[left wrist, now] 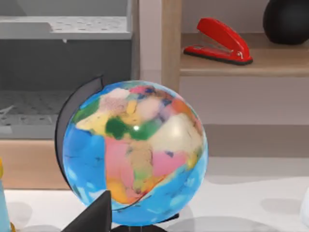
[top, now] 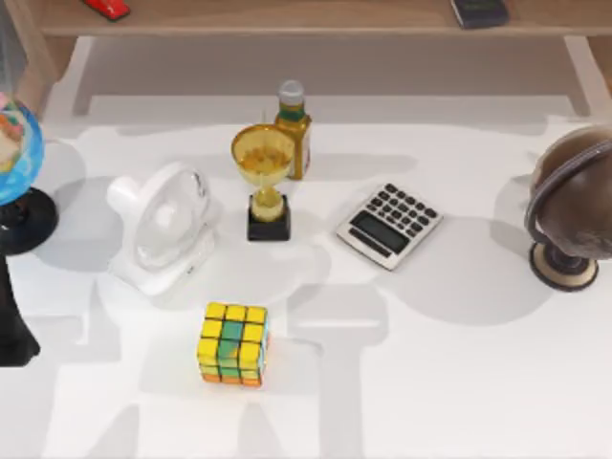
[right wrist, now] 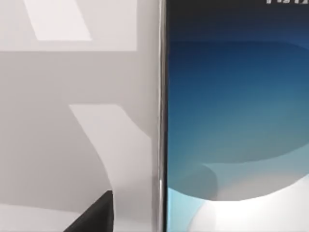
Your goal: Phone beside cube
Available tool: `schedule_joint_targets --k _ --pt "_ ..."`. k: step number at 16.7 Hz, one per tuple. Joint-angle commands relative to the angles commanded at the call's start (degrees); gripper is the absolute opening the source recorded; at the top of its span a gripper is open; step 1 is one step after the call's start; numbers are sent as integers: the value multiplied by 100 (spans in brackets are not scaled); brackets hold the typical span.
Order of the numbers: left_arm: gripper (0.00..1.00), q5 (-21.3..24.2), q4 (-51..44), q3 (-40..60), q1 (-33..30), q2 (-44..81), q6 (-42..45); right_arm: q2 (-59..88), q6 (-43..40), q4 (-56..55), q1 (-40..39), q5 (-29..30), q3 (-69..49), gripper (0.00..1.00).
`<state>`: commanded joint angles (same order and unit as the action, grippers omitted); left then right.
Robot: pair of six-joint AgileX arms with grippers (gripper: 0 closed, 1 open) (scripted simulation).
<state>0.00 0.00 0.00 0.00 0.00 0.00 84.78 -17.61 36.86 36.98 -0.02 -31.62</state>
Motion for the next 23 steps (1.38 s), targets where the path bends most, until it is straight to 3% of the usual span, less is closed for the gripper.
schedule_joint_targets --k 23 --pt "100 0 0 0 0 0 0 -624 2 899 -54 -3 -534 0"
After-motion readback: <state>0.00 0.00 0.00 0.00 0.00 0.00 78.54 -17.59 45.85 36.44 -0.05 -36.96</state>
